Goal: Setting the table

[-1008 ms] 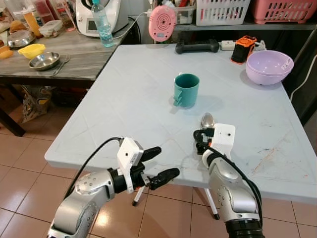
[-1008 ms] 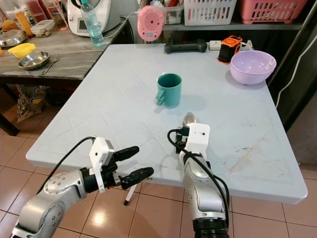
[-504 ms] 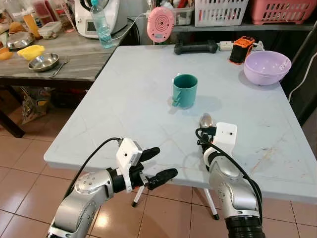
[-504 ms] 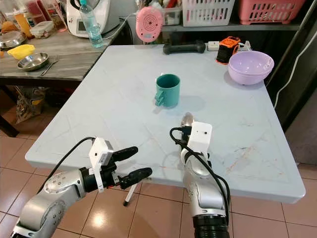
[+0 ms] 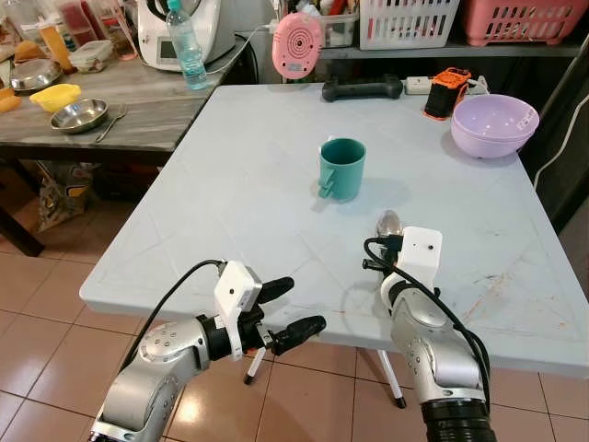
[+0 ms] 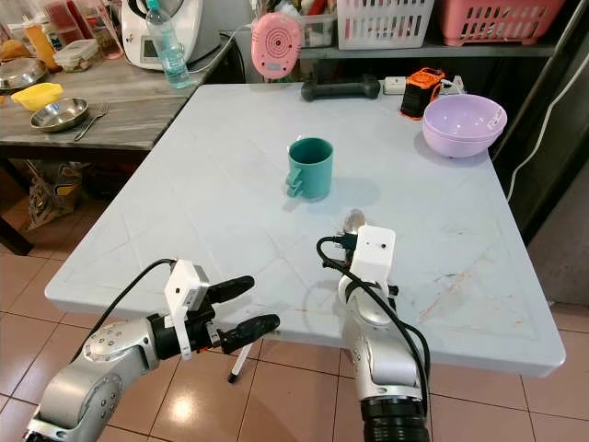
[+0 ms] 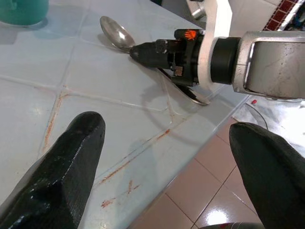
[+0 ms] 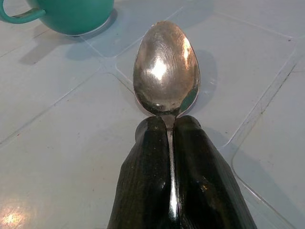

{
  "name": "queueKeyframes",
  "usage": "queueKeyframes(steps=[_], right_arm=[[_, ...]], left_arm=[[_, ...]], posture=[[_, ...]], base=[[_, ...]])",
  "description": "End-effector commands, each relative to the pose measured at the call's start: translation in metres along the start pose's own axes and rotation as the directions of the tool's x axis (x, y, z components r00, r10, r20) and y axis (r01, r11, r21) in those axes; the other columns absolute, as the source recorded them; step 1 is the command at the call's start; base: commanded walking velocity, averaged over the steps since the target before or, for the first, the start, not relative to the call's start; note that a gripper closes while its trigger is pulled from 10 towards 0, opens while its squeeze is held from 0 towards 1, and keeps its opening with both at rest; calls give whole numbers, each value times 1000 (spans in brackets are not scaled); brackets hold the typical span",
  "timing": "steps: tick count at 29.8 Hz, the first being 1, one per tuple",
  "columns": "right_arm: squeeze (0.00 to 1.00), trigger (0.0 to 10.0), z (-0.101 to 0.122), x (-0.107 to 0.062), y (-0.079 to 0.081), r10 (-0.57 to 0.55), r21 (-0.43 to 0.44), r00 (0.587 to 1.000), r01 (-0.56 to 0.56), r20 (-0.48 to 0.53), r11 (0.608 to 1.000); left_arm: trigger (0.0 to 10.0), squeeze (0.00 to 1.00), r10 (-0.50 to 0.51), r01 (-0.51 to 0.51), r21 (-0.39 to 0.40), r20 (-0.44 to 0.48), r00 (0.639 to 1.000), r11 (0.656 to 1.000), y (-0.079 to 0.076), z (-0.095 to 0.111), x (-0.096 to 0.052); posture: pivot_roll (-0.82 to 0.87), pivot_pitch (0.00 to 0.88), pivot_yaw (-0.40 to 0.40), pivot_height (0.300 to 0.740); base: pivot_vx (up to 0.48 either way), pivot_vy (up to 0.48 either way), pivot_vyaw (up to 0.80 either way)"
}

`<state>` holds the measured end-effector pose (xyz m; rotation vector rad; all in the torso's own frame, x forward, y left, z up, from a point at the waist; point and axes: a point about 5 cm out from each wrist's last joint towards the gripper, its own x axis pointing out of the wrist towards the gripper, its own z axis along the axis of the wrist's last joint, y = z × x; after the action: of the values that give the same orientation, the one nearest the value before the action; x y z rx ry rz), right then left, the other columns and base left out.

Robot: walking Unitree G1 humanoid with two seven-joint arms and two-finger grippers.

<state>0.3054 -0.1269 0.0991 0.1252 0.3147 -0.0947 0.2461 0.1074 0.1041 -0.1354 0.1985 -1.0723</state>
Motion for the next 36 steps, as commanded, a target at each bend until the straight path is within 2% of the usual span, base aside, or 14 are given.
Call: queueKeyframes(steps=[1,8,13,15,18,20,21,22,24,28,29,30,31,36], right_arm=[[0,0,-35,-3,2,7,7,983,-6,-181,1000],[0,0,-29,-2,-2,19,42,988,-12,-153,999],[0,0,-12,-5,-4,44,37,998,-43,-35,998],[0,0,0,-11,-6,75,-21,995,-74,71,997],[0,0,3,-16,-13,62,-1,993,-63,104,998],[0,0,4,-18,-16,57,-11,992,-56,116,998],[0,0,8,-21,-22,41,-13,987,-39,157,999],[0,0,8,-21,-22,41,-13,987,-39,157,999],[0,0,16,-27,-31,15,-22,973,-10,232,1000],[0,118,27,-37,-40,-7,-43,947,22,321,999],[0,3843,29,-38,-42,-15,-42,942,31,335,999],[0,3843,30,-39,-44,-20,-41,939,36,342,998],[0,10000,34,-41,-46,-21,-60,932,46,362,997],[0,10000,34,-44,-49,-23,-76,932,54,362,996]], left_arm=[[10000,0,5,-5,14,-19,1000,1000,1,-3,-2],[10000,0,26,-26,28,-3,1000,999,3,-1,-1],[10000,0,114,-116,64,41,993,991,12,8,0],[10000,0,247,-256,90,104,964,963,27,16,0],[10000,0,340,-354,94,142,930,930,38,22,-2],[10000,0,362,-378,94,150,920,921,40,24,-3],[10000,0,424,-440,86,160,892,894,47,26,-5],[10000,0,424,-440,86,160,892,894,47,26,-5],[10000,0,509,-526,91,158,846,846,57,27,-6],[10000,0,555,-571,51,177,813,819,63,28,-7],[10000,0,568,-583,45,176,804,811,64,29,-7],[10000,0,578,-593,43,177,797,804,65,29,-7],[10000,0,596,-611,40,179,783,790,66,29,-7],[10000,0,624,-637,25,175,762,770,68,28,-8]], posture=[[-92,77,106,740],[-91,67,104,740],[-89,54,99,740],[-91,46,95,740],[-93,37,91,740],[-93,37,91,740],[-96,33,87,740],[-96,33,87,740],[-99,26,84,740],[-103,25,83,740],[-102,26,83,740],[-102,26,83,740],[-105,30,84,740],[-105,32,85,740]], base=[[0,0,0],[0,0,0],[0,0,0],[0,0,0],[0,0,0],[0,0,0],[0,0,0],[0,0,0],[0,0,0],[0,0,0],[0,0,0],[0,0,0],[0,0,0],[0,0,0]])
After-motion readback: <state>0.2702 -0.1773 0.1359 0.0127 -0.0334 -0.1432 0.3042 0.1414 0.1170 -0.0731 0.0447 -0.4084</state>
